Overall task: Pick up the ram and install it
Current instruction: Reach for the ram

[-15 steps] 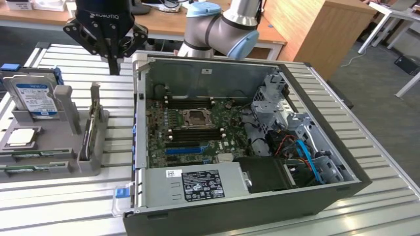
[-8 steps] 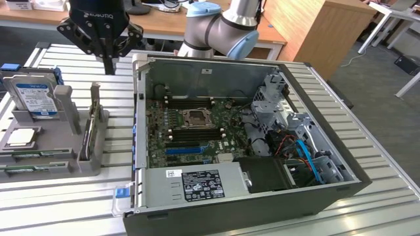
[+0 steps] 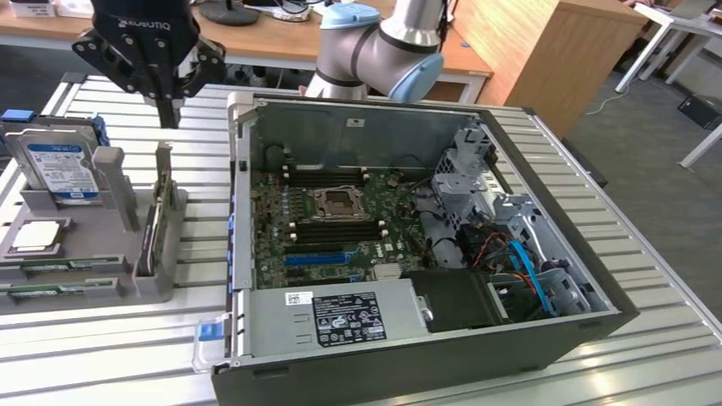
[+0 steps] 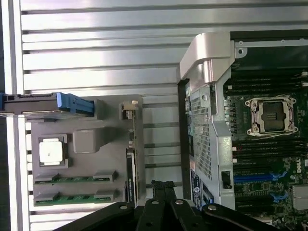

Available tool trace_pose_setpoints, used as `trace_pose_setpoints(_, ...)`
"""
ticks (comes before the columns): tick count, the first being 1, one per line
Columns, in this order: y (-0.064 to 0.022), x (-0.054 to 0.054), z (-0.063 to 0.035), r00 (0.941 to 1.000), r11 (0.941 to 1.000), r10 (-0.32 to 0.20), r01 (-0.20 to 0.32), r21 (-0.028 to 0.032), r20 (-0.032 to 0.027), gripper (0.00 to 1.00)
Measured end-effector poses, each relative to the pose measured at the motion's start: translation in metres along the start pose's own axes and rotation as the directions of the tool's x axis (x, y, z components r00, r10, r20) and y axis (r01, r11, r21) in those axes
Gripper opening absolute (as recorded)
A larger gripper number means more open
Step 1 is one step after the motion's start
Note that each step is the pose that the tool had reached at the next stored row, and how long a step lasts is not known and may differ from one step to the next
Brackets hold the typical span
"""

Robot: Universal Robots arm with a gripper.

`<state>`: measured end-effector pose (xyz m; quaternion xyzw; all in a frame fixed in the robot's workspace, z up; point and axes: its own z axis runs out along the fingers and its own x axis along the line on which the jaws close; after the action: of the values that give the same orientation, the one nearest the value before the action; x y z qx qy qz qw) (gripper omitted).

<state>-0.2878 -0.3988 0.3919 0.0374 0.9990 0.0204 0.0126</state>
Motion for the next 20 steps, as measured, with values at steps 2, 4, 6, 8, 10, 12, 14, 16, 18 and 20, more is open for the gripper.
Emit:
trace_pose_setpoints(2, -0.0005, 0.006, 0.0000, 1.0000, 1.0000, 0.000, 0.000, 0.0001, 0.0000, 0.11)
trace_pose_setpoints(4, -0.0009, 0.012, 0.0001, 1.0000, 1.0000, 0.000, 0.000, 0.0001, -0.0001, 0.11)
trace_pose_setpoints(6, -0.0014, 0.019, 0.0002, 1.0000, 1.0000, 0.000, 0.000, 0.0000, -0.0001, 0.11)
trace_pose_setpoints(8, -0.0019, 0.025, 0.0004, 1.0000, 1.0000, 0.000, 0.000, 0.0001, 0.0000, 0.11)
trace_pose_setpoints(10, -0.0023, 0.030, 0.0006, 1.0000, 1.0000, 0.000, 0.000, 0.0000, 0.0000, 0.11)
trace_pose_setpoints(12, -0.0027, 0.035, 0.0007, 1.0000, 1.0000, 0.000, 0.000, 0.0001, 0.0000, 0.11)
trace_pose_setpoints(14, -0.0031, 0.040, 0.0009, 1.0000, 1.0000, 0.000, 0.000, 0.0000, 0.0000, 0.11)
trace_pose_setpoints(16, -0.0034, 0.045, 0.0011, 1.0000, 1.0000, 0.000, 0.000, 0.0001, -0.0001, 0.11)
trace_pose_setpoints(18, -0.0038, 0.050, 0.0013, 1.0000, 1.0000, 0.000, 0.000, 0.0001, -0.0001, 0.11)
trace_pose_setpoints(20, -0.0042, 0.055, 0.0015, 1.0000, 1.0000, 0.000, 0.000, 0.0001, -0.0001, 0.11)
